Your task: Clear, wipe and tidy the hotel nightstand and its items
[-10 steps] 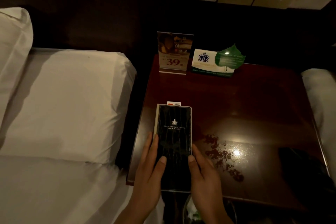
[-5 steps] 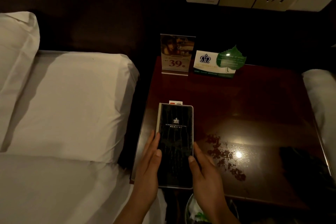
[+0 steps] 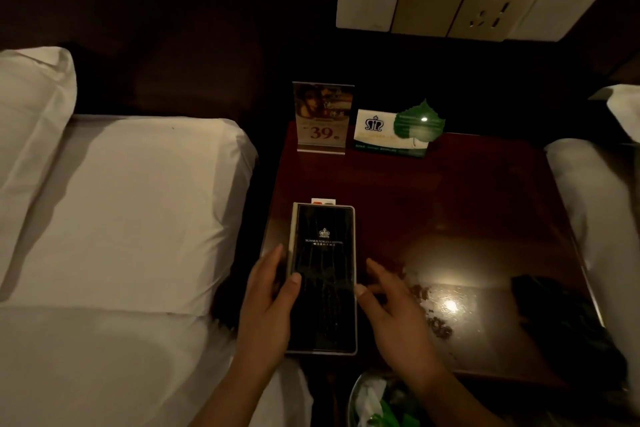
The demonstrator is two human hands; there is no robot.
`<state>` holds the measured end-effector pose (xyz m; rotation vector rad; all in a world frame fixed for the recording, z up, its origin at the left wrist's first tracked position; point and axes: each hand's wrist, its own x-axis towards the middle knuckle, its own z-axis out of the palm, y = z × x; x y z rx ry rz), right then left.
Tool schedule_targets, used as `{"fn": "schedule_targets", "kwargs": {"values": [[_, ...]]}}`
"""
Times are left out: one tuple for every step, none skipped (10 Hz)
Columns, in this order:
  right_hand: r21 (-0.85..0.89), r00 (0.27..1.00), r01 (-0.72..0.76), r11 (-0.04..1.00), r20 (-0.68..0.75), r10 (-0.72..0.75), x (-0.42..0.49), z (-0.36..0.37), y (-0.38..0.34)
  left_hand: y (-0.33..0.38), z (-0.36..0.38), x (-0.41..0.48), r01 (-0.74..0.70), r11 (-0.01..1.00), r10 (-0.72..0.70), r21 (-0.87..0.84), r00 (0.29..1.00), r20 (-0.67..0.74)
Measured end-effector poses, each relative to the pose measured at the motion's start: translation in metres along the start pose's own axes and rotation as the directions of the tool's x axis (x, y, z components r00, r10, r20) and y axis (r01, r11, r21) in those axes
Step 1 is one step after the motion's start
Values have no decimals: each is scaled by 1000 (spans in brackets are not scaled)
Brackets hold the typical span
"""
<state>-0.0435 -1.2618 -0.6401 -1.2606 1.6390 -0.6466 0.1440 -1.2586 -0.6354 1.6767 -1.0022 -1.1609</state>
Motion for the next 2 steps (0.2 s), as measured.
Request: {"fn": "schedule_targets", "kwargs": {"values": [[-74,997,66,995,-40,-69,-9,-27,1,21,-7,-10,-65,994,67,91,998,-18],[-168,986,167,971,15,-167,-31,-63,-1,50,-9,-41,-154,983,161,99,985,-65]]}}
